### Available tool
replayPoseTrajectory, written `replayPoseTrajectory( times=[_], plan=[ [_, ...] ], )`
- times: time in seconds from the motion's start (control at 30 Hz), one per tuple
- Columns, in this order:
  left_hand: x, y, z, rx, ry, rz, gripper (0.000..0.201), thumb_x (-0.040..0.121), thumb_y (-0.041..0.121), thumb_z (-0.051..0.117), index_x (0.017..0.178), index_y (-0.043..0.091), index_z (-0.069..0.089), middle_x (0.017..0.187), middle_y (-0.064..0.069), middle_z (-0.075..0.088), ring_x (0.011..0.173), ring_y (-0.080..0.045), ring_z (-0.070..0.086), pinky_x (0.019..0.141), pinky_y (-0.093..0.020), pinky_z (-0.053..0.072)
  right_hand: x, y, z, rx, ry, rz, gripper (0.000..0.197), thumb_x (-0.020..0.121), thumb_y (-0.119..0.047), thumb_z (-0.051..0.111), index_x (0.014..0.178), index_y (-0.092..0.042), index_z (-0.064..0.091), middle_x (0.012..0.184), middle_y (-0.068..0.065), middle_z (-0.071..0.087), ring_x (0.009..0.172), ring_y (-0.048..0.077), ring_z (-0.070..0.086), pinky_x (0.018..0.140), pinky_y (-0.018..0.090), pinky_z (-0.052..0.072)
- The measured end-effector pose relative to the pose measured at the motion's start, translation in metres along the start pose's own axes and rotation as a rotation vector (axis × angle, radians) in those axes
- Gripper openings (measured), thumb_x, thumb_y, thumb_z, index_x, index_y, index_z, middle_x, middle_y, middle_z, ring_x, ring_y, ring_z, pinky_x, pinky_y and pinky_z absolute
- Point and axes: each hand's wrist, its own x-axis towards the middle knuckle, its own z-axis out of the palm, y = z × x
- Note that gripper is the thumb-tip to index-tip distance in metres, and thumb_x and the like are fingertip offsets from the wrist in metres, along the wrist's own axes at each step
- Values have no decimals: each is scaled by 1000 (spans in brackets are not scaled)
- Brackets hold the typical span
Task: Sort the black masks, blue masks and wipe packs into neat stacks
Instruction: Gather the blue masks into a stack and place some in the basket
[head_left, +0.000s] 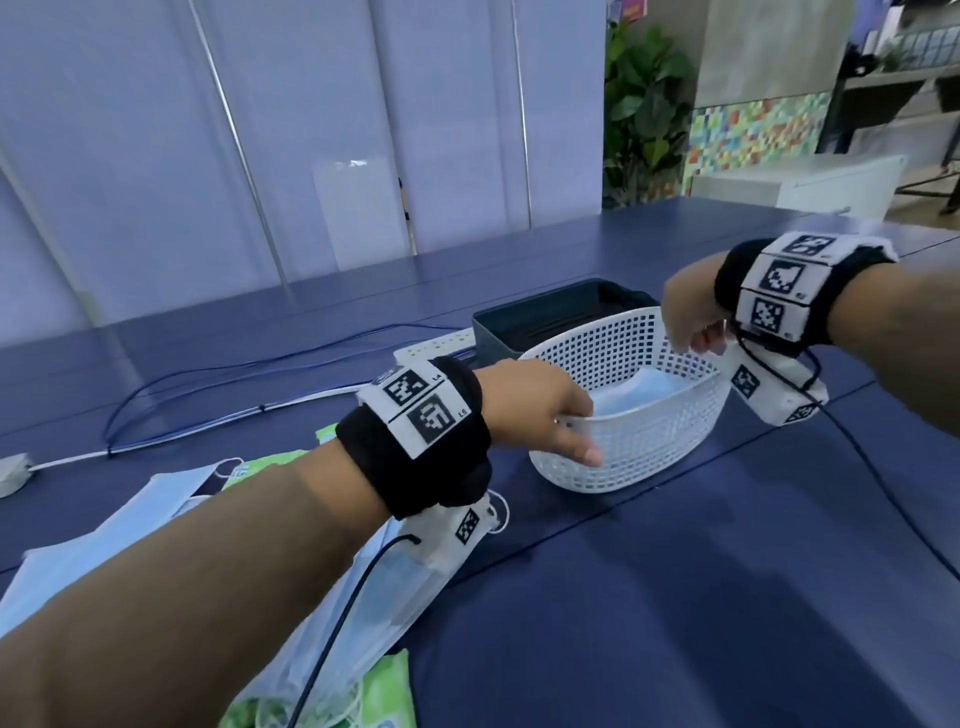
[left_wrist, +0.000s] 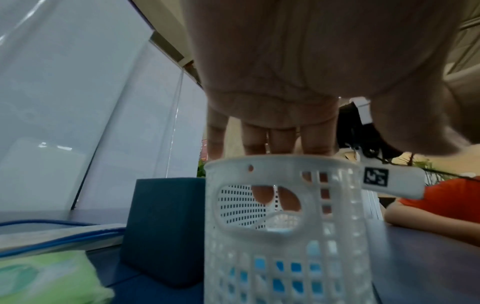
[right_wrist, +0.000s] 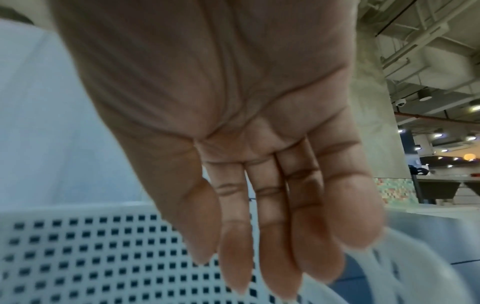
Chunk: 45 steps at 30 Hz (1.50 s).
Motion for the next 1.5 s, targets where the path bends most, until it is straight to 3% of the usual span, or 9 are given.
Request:
replayPoseTrajectory(
  times=[0.23, 0.43, 0.6, 0.7, 0.87, 1.0, 1.17, 1.4, 1.5],
  plan=[
    [-2, -5, 3, 60, 62, 3, 30, 93, 35, 55, 114, 15, 62, 114, -3, 64, 108, -21, 56, 93, -34, 40, -51, -22, -25, 354, 155, -341, 18, 88, -14, 62, 91, 3, 66, 75, 13, 64, 63, 24, 54, 57, 28, 46],
    [-101, -36, -43, -434, 490, -103, 22, 93, 20, 57, 112, 11, 63, 106, 2, 66, 93, 2, 58, 82, -3, 37, -94, -86, -6, 547, 150, -673, 10, 91, -17, 58, 91, -10, 64, 76, 5, 67, 63, 16, 60, 53, 24, 47],
    [-201, -69, -32, -966, 834, -289, 15, 90, 26, 51, 92, 17, 62, 88, 6, 68, 78, -8, 62, 77, -22, 48, -78, -165, 44, 494, -66, -712, 17, 91, -21, 59, 98, -5, 60, 79, 10, 62, 64, 26, 60, 52, 28, 49],
    [-234, -79, -3, -1045, 687, -488, 18, 98, 19, 47, 92, 12, 63, 88, -1, 68, 69, -9, 62, 71, -26, 53, -67, -206, 72, 288, -135, -627, 43, 89, -46, 56, 97, -3, 60, 80, 10, 62, 61, 25, 61, 55, 28, 49],
    [-263, -97, 46, -989, 408, -759, 16, 98, 18, 48, 93, 12, 62, 88, -1, 63, 72, -15, 58, 61, -25, 51, -79, -251, 69, 41, 183, -633, 52, 89, -59, 45, 90, -8, 57, 99, 9, 63, 95, 25, 60, 73, 27, 38],
    [-268, -98, 71, -1161, 386, -778, 20, 96, 11, 49, 106, 0, 63, 92, -8, 67, 71, -22, 63, 58, -29, 54, -98, -275, 72, 53, -59, -630, 48, 82, -60, 57, 65, -15, 61, 58, -6, 60, 51, 11, 54, 50, 20, 39],
    [-259, -90, 79, -1186, 343, -732, 21, 94, 9, 52, 112, 0, 59, 89, -7, 64, 71, -18, 62, 61, -28, 54, -109, -283, 76, -6, -67, -643, 36, 83, -36, 66, 58, -12, 55, 50, -3, 57, 46, 13, 51, 46, 20, 36],
    [-255, -79, 62, -854, 325, -460, 74, 68, 47, 70, 132, 40, 34, 131, 10, 50, 114, -6, 54, 97, -23, 43, -123, -251, 43, 1485, -441, -676, 24, 93, -19, 44, 78, -2, 52, 61, 12, 63, 42, 14, 59, 36, 17, 45],
    [-245, -64, 59, -807, 554, -420, 59, 70, 33, 62, 126, 37, 43, 125, 10, 57, 113, -6, 53, 96, -24, 43, -131, -238, 38, 1682, -664, -833, 22, 85, -26, 48, 77, -6, 51, 83, 21, 71, 68, 26, 72, 50, 25, 57]
  ],
)
